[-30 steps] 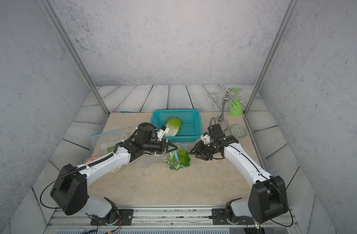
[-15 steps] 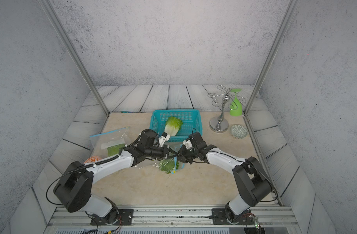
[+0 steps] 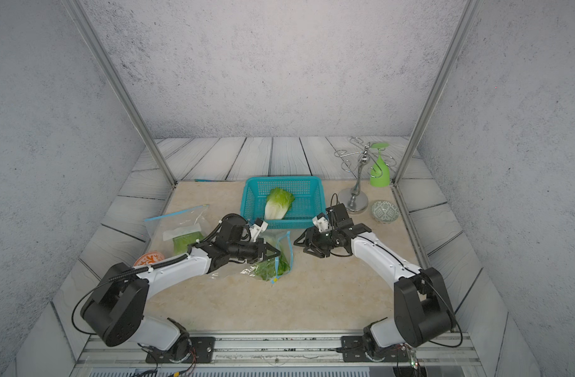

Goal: Put the chinese cabbages into a zipper bag and zip it
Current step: Adjust the zipper food storage bag at the center of the board.

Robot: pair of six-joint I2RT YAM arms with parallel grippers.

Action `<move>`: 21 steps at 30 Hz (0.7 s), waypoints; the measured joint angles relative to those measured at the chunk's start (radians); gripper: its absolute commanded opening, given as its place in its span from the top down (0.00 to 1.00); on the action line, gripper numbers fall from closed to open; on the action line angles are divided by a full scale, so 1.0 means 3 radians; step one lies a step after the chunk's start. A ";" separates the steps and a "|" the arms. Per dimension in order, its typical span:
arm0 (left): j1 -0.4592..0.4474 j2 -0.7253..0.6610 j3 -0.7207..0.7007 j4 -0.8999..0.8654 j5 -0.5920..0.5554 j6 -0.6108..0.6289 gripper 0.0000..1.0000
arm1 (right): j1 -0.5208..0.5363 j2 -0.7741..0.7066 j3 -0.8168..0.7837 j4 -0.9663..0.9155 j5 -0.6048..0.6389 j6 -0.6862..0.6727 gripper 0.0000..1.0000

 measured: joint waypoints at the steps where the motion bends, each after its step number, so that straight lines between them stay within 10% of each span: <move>1: 0.0003 -0.0027 0.0000 -0.0004 0.0000 -0.0005 1.00 | 0.0005 0.0052 -0.0008 -0.0061 0.0058 -0.0060 0.55; 13: 0.0014 -0.0249 0.0000 0.0037 0.0006 -0.0060 1.00 | 0.0340 0.0703 0.0039 0.0200 0.0399 -0.0058 0.60; 21: 0.0038 -0.0289 0.0000 -0.0009 0.0011 -0.0064 1.00 | 0.0431 0.0744 -0.0102 0.0498 0.0432 0.0108 0.99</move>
